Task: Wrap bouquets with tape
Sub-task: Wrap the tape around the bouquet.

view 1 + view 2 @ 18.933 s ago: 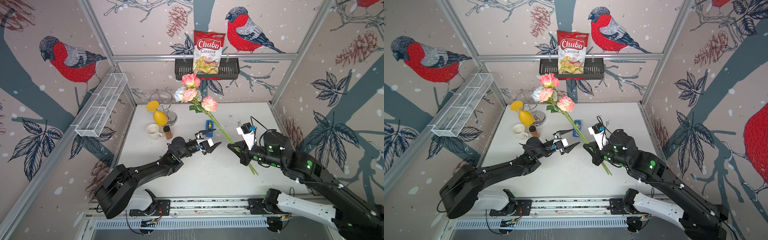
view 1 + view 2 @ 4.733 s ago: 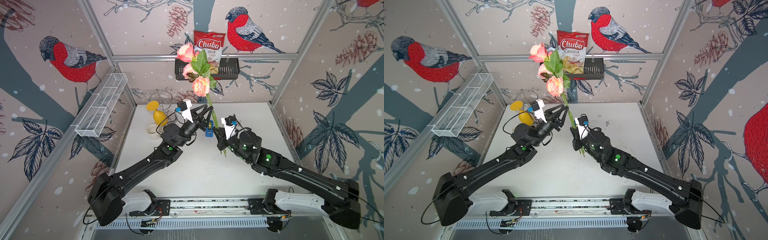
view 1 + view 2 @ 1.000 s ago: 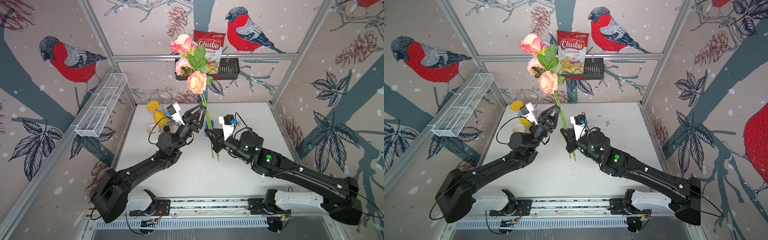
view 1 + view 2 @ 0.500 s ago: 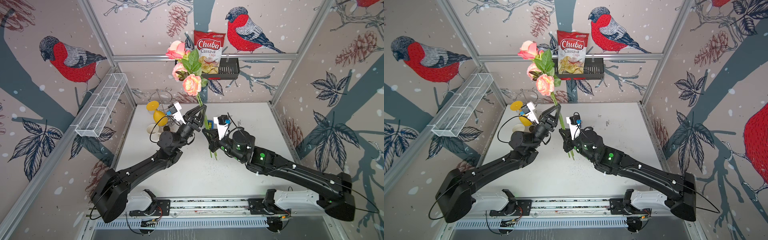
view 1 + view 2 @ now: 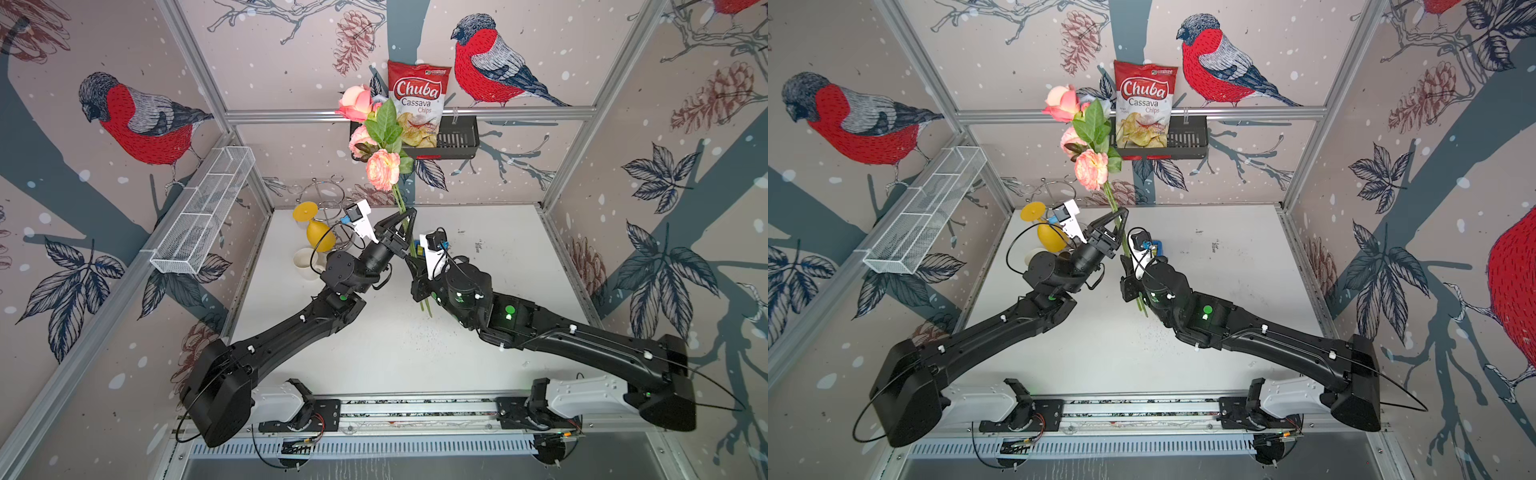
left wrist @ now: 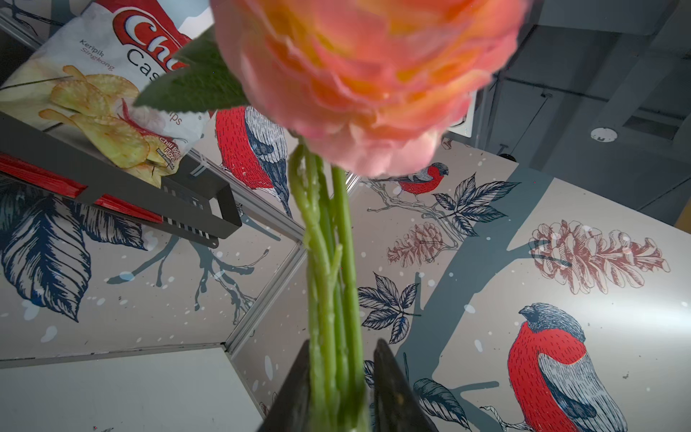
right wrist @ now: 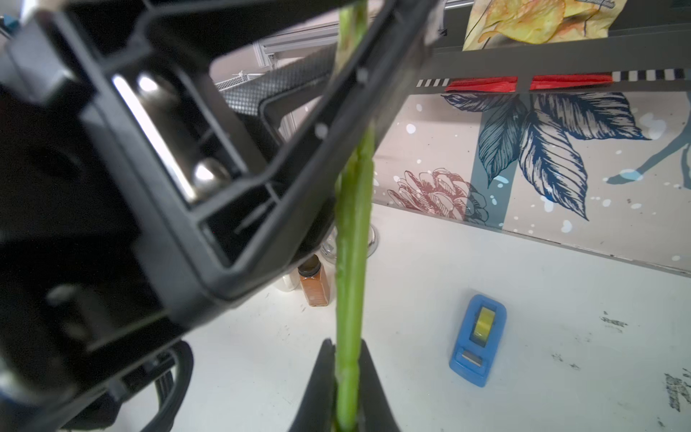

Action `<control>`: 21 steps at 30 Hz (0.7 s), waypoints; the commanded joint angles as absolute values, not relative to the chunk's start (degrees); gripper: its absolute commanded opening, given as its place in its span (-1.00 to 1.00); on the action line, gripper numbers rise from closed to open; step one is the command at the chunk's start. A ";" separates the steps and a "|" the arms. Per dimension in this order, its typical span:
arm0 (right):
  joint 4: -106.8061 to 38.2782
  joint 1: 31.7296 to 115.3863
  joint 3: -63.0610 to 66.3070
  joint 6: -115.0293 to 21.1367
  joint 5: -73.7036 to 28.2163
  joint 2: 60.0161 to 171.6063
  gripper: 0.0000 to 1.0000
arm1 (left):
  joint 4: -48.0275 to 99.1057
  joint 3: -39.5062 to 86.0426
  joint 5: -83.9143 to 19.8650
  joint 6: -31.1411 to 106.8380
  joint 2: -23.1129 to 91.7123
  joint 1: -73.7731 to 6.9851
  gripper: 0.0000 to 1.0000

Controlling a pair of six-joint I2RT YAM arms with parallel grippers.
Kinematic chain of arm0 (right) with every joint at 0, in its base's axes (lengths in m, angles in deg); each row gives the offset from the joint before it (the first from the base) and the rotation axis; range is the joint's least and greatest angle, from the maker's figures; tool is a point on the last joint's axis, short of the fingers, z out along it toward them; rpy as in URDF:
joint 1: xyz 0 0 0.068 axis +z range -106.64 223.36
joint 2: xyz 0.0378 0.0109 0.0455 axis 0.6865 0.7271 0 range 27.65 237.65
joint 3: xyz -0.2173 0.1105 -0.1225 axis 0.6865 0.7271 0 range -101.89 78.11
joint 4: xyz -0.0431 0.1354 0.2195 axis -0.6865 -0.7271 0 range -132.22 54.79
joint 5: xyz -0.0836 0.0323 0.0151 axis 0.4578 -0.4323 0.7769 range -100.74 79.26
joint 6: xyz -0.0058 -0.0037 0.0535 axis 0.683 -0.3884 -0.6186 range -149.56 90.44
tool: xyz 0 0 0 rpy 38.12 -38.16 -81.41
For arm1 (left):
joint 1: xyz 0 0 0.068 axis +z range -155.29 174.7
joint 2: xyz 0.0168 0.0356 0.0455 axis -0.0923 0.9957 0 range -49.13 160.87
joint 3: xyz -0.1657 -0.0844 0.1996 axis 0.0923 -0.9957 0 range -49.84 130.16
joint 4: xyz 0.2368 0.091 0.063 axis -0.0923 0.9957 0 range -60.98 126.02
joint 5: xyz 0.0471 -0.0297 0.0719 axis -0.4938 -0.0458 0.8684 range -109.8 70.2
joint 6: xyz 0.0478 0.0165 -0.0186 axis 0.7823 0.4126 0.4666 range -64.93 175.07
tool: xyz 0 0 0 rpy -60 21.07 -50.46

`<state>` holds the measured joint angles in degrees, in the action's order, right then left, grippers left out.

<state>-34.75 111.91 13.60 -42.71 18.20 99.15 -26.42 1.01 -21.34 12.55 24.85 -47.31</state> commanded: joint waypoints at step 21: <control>-17.54 102.34 26.77 -49.65 -19.60 84.17 0.67 | -52.95 3.97 -48.61 4.39 30.18 -42.82 -1.00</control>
